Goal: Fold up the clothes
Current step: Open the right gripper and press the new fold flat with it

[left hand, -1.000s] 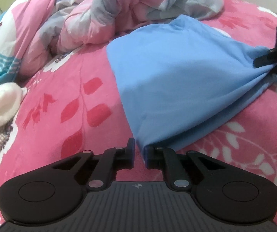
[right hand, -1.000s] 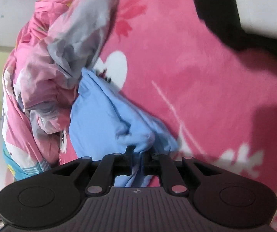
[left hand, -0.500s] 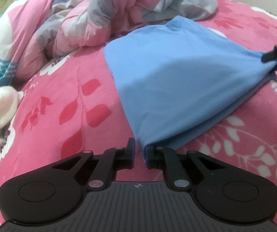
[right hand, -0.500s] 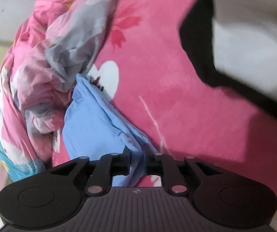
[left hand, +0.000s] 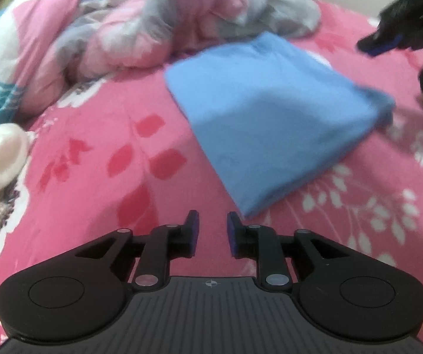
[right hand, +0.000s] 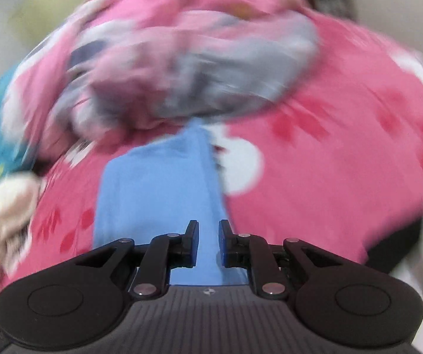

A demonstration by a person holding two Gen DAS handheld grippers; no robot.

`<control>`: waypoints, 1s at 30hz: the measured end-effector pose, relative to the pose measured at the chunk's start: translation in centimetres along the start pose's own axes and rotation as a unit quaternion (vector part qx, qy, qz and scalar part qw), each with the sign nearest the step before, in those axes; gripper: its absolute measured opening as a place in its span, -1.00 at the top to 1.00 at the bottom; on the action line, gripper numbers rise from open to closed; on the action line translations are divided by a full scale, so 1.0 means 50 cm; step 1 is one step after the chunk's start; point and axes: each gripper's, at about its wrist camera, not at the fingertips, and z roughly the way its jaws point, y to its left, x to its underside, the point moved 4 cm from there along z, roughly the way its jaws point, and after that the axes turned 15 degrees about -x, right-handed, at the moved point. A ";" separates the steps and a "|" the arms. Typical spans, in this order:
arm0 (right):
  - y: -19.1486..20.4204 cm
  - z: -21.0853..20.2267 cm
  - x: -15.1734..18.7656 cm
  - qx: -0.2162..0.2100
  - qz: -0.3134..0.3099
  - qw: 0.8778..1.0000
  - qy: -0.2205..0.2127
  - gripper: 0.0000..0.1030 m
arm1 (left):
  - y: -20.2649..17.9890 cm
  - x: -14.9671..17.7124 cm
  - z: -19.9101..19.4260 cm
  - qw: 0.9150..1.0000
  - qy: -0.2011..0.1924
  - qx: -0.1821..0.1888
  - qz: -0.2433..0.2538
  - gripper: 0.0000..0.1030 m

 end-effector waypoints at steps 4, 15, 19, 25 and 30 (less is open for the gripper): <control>0.032 0.073 -0.003 -0.007 -0.101 0.994 0.051 0.75 | -0.024 -0.046 0.005 0.999 -0.039 0.022 -0.021 0.60; 0.001 0.153 -0.073 0.006 -0.193 0.978 0.075 0.76 | -0.085 -0.014 0.094 0.996 0.022 0.079 -0.036 0.59; 0.026 0.251 -0.095 -0.040 -0.249 0.963 0.089 0.77 | -0.092 -0.016 0.104 0.996 0.021 0.076 -0.035 0.59; -0.093 0.320 -0.167 0.013 -0.171 0.984 0.046 1.00 | -0.091 -0.004 0.091 0.997 0.007 0.075 -0.036 0.59; -0.026 0.297 -0.169 -0.062 -0.175 0.981 0.052 1.00 | -0.089 -0.003 0.091 0.996 0.003 0.077 -0.038 0.57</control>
